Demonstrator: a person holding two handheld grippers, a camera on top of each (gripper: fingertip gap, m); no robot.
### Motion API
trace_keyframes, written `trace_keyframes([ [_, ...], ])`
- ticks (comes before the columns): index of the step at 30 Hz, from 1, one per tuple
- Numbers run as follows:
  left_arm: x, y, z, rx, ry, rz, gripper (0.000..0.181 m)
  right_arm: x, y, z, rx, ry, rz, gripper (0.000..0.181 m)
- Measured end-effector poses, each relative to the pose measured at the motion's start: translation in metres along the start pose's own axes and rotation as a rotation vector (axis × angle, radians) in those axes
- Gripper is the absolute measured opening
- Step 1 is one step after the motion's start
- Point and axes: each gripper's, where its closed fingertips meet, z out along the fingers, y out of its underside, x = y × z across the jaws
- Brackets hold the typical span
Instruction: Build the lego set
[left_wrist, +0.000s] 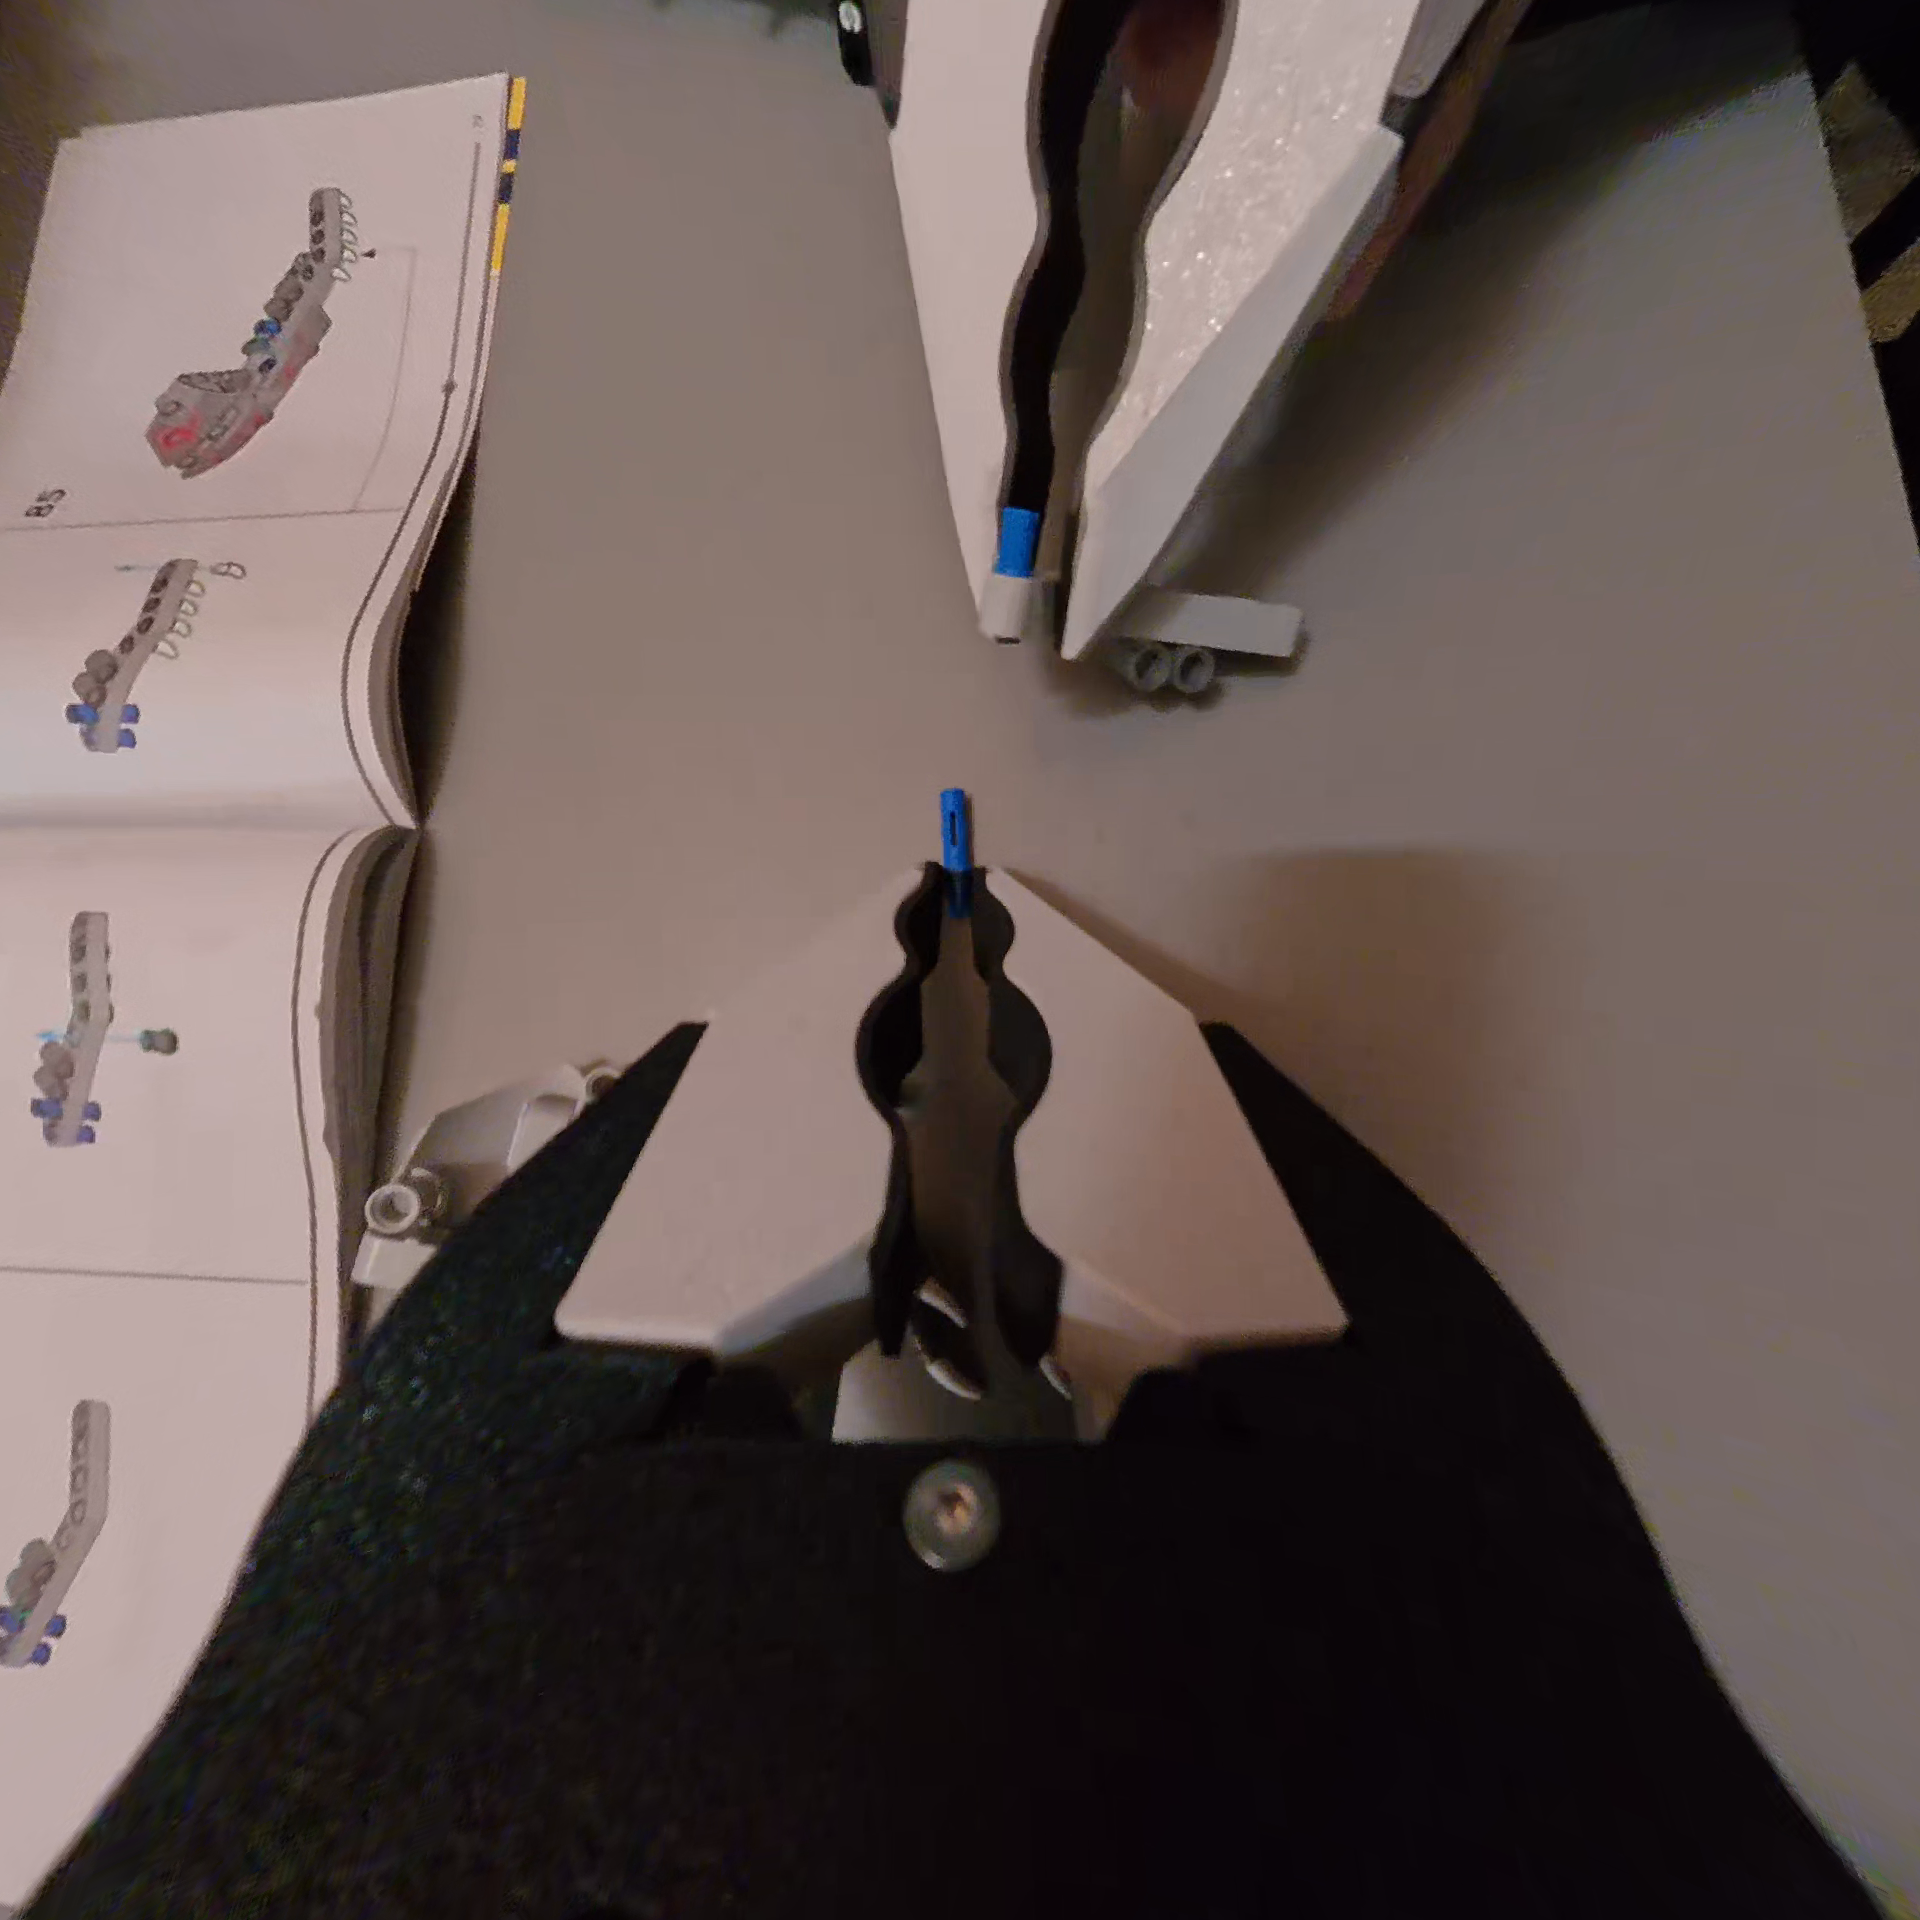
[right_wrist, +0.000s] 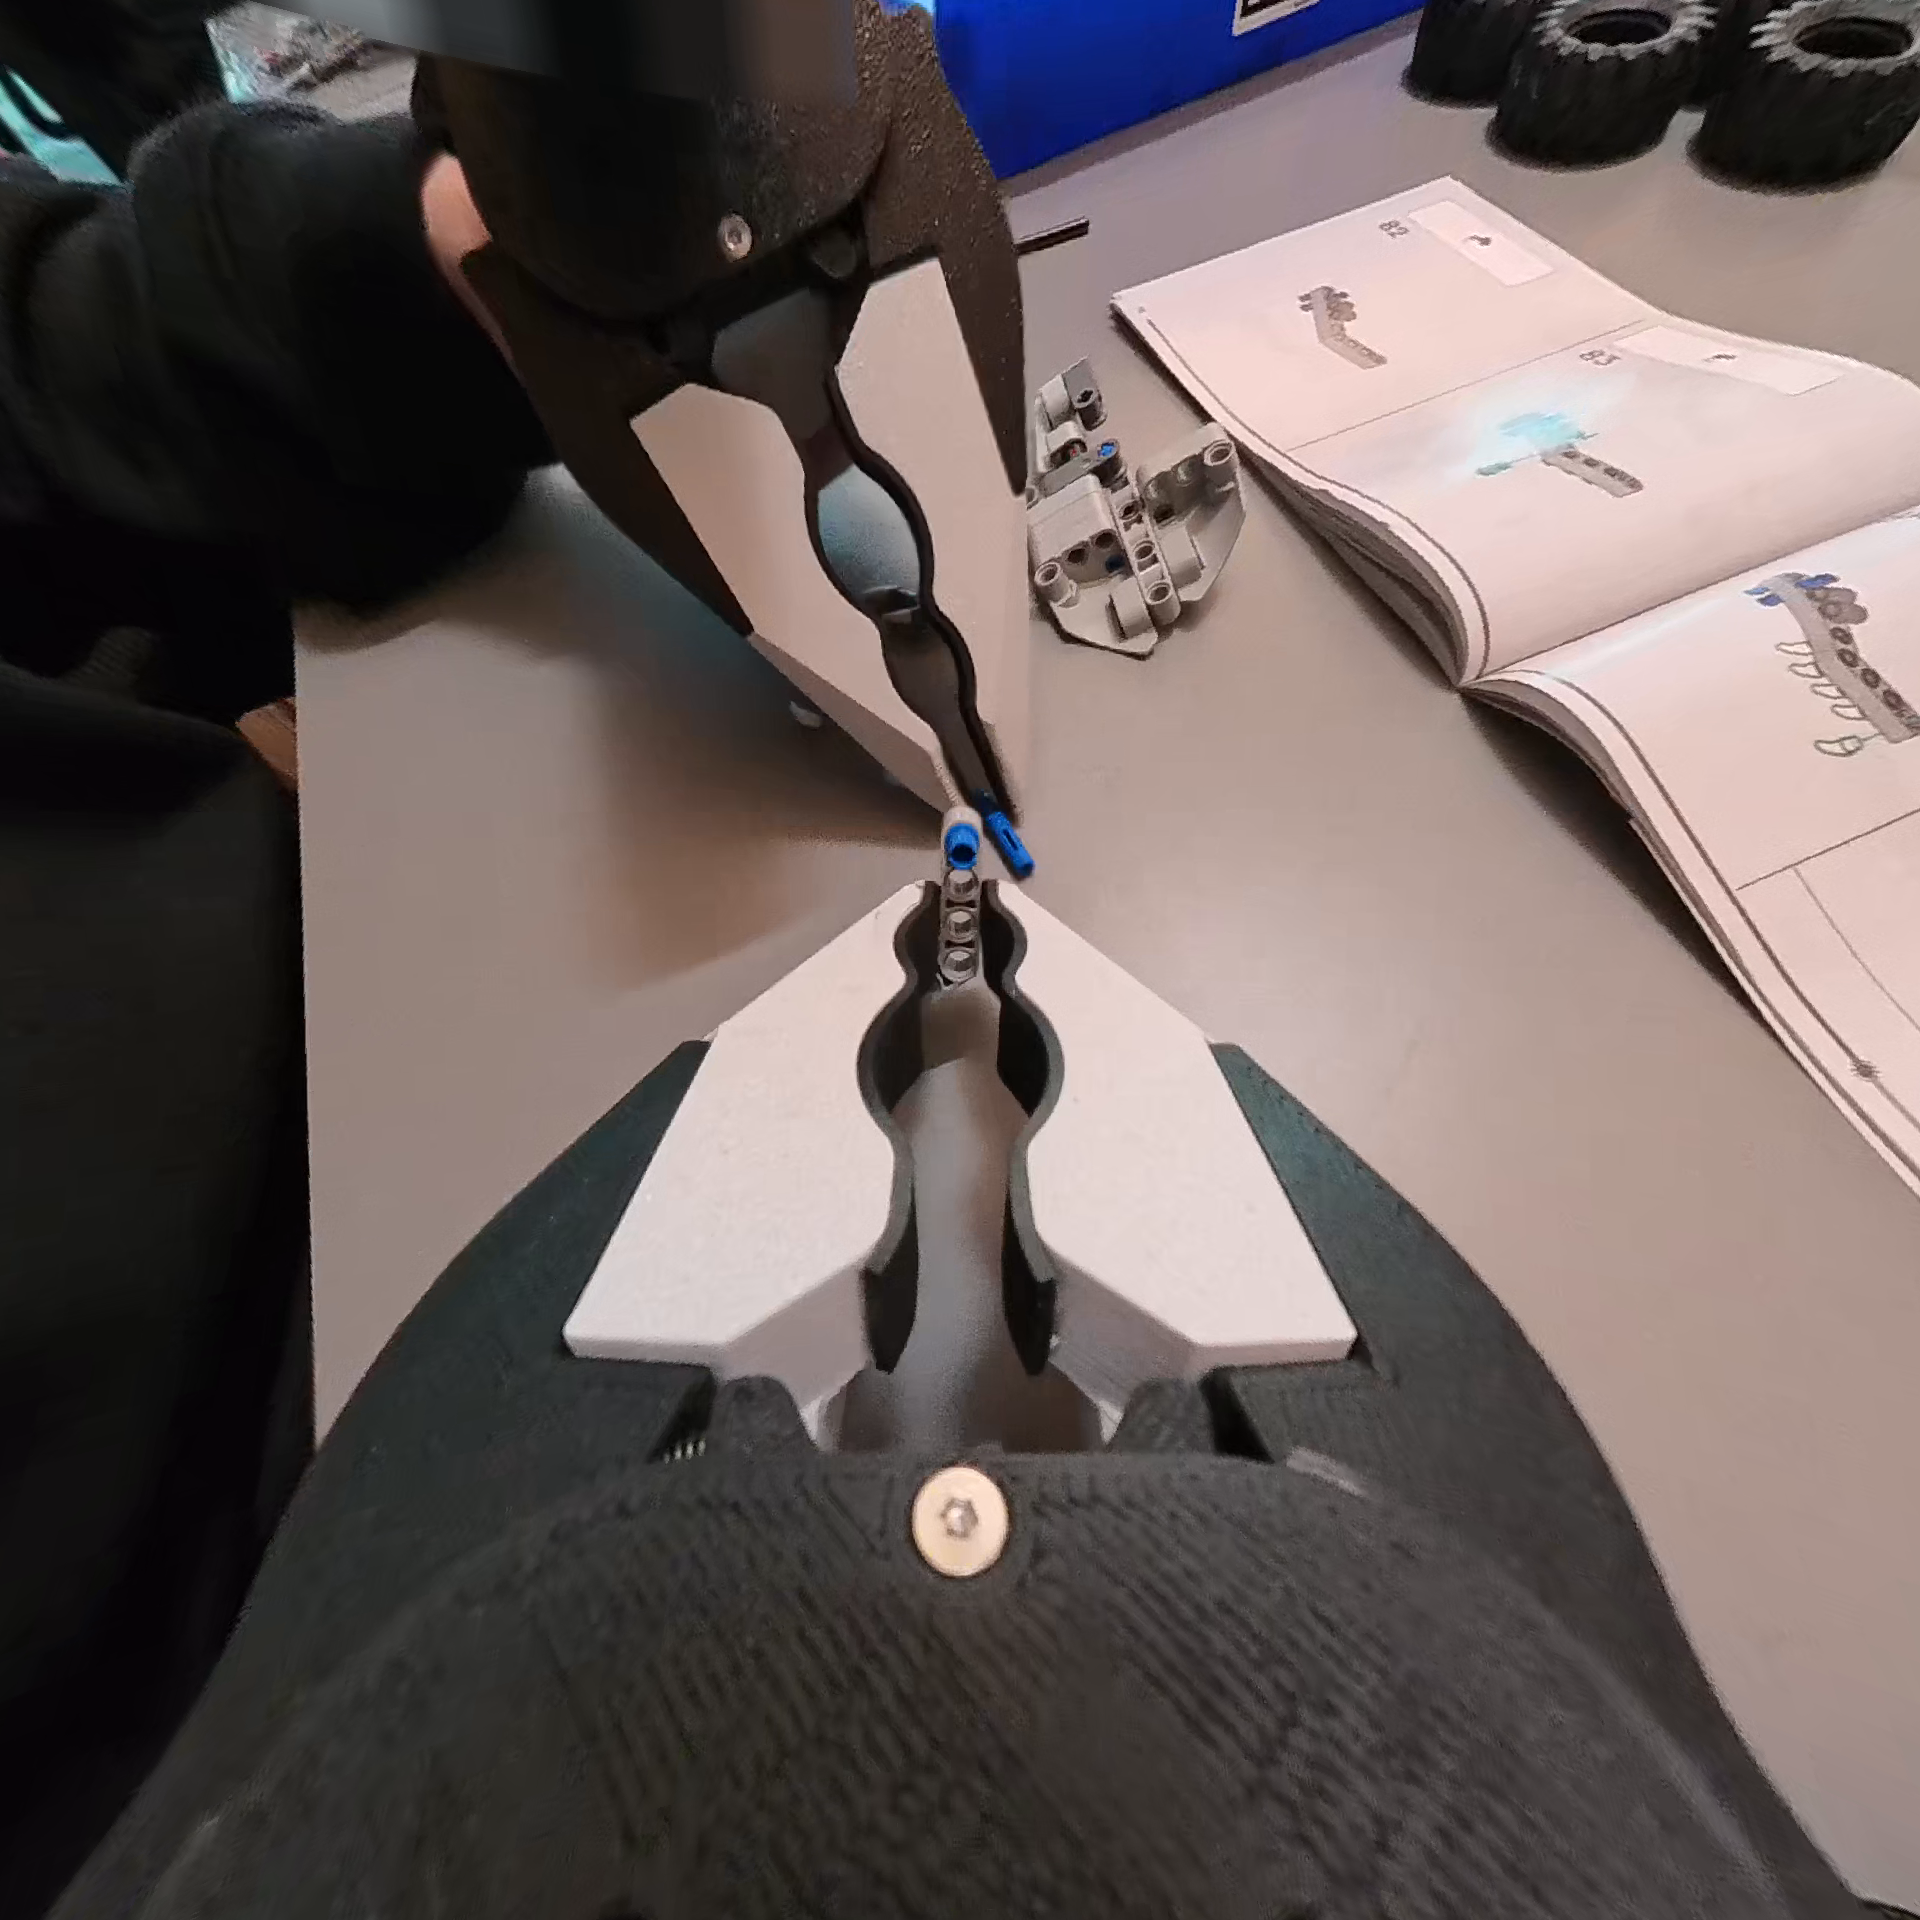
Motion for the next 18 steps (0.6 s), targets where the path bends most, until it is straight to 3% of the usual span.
trace_keyframes([
  [1, 0.000, 0.000, 0.000, 0.006, 0.000, 0.010, 0.002, 0.001, -0.001, 0.000, 0.004, 0.003, 0.012, 0.006],
  [5, -0.001, -0.004, -0.002, 0.074, -0.013, 0.071, 0.001, 0.002, -0.003, -0.003, 0.029, -0.015, 0.038, 0.006],
  [7, 0.001, -0.021, -0.011, 0.181, -0.015, 0.075, 0.001, -0.001, -0.007, -0.007, 0.064, -0.058, 0.060, 0.006],
  [14, -0.004, -0.059, -0.052, 0.371, -0.148, 0.178, 0.002, -0.011, -0.054, -0.034, 0.449, -0.326, 0.325, 0.005],
  [18, -0.005, -0.069, -0.063, 0.419, -0.202, 0.209, 0.002, -0.017, -0.060, -0.034, 0.498, -0.439, 0.427, 0.006],
])
